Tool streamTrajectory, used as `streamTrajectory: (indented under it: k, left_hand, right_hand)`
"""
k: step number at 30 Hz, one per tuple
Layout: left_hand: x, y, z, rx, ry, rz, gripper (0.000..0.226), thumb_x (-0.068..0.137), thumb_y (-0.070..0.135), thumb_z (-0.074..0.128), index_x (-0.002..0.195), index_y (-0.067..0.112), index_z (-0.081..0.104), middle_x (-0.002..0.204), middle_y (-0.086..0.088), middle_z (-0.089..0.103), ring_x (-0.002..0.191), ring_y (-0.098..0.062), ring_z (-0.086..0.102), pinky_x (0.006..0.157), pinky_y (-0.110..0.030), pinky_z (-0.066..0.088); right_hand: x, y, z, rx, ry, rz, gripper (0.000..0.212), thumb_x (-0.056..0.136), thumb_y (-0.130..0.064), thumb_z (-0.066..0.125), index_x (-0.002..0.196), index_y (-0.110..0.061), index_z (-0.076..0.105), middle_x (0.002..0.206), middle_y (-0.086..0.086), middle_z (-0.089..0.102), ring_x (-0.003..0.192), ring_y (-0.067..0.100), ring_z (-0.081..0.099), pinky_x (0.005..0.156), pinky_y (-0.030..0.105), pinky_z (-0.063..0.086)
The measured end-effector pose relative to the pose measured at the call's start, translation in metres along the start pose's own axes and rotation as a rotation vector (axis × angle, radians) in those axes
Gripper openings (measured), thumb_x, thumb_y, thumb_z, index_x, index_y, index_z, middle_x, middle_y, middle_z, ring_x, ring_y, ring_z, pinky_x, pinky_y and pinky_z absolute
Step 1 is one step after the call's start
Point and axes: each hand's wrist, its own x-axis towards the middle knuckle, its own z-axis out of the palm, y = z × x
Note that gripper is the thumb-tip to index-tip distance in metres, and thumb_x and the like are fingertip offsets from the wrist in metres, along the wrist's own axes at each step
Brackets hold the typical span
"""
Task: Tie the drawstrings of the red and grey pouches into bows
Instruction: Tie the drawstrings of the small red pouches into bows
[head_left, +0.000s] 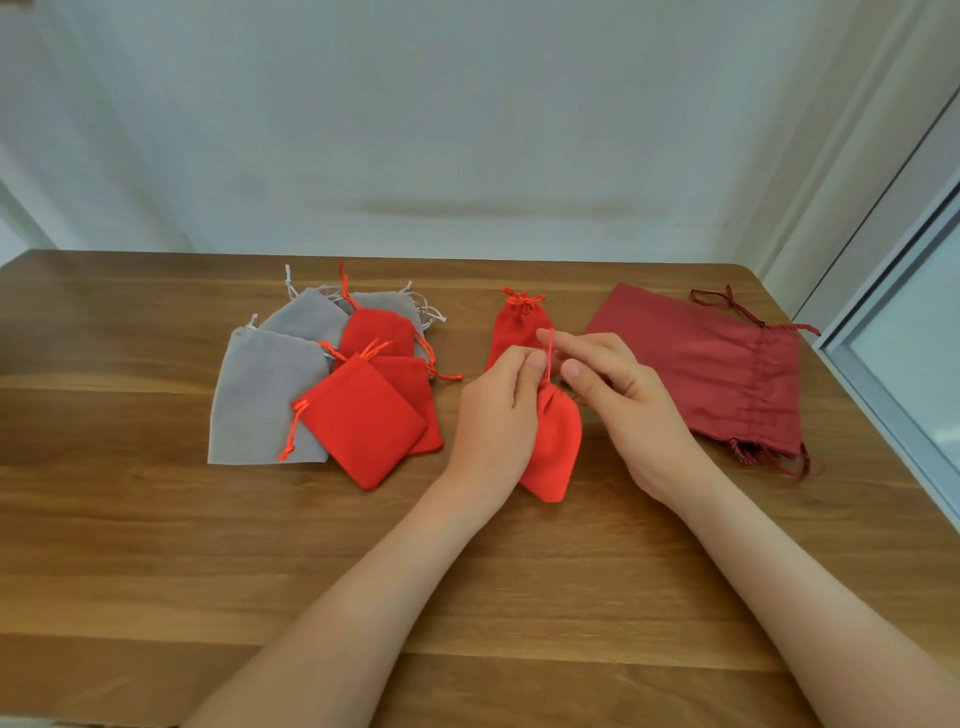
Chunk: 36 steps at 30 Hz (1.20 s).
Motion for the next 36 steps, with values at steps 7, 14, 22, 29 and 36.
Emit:
streamTrajectory:
  k: [7,14,22,29,36]
  left_hand:
    - [0.004,0.001,-0.006,-0.052,-0.137,-0.09,0.014,0.091,0.023,0.061,0.078,0.027,0.066,0.068,0.014,0.062,0.067,0.005,0.052,0.065,-0.014,0.038]
    - [0.004,0.0,-0.009,0.119,-0.192,-0.005,0.015,0.091,0.017,0.06,0.082,0.01,0.071,0.078,-0.001,0.069,0.073,-0.001,0.053,0.065,-0.008,0.035]
    - [0.006,-0.003,-0.012,0.125,-0.045,-0.08,0.017,0.093,0.02,0.057,0.084,0.017,0.072,0.08,0.009,0.068,0.079,-0.002,0.056,0.071,-0.009,0.035]
    - [0.012,0.003,-0.017,-0.693,-0.024,-0.482,0.019,0.094,0.017,0.055,0.08,0.014,0.067,0.077,0.004,0.068,0.072,-0.009,0.061,0.07,-0.025,0.05]
    - [0.017,0.004,-0.021,-0.8,-0.147,-0.598,0.02,0.094,0.014,0.053,0.079,0.012,0.065,0.063,0.004,0.063,0.053,-0.004,0.057,0.054,-0.015,0.047]
  right_hand:
    - [0.0,0.0,-0.003,-0.142,0.047,-0.052,0.021,0.091,-0.008,0.059,0.109,-0.015,0.067,0.096,-0.007,0.066,0.082,0.011,0.062,0.069,0.022,0.05]
    - [-0.002,0.003,-0.002,-0.181,0.04,-0.062,0.018,0.084,0.001,0.061,0.089,-0.014,0.054,0.07,-0.017,0.059,0.057,0.0,0.043,0.059,0.031,0.04]
    - [0.0,0.006,-0.017,-0.409,-0.113,0.0,0.009,0.088,-0.026,0.062,0.097,-0.027,0.06,0.083,-0.006,0.066,0.084,0.01,0.056,0.075,0.027,0.04]
    - [0.008,0.015,-0.015,-0.812,-0.098,-0.088,0.014,0.092,-0.019,0.059,0.086,-0.016,0.072,0.077,0.003,0.057,0.073,0.01,0.032,0.076,0.009,0.027]
    - [0.008,0.019,-0.016,-0.85,0.137,0.032,0.018,0.093,-0.026,0.056,0.08,-0.018,0.067,0.103,-0.013,0.051,0.099,0.006,0.024,0.075,0.026,0.014]
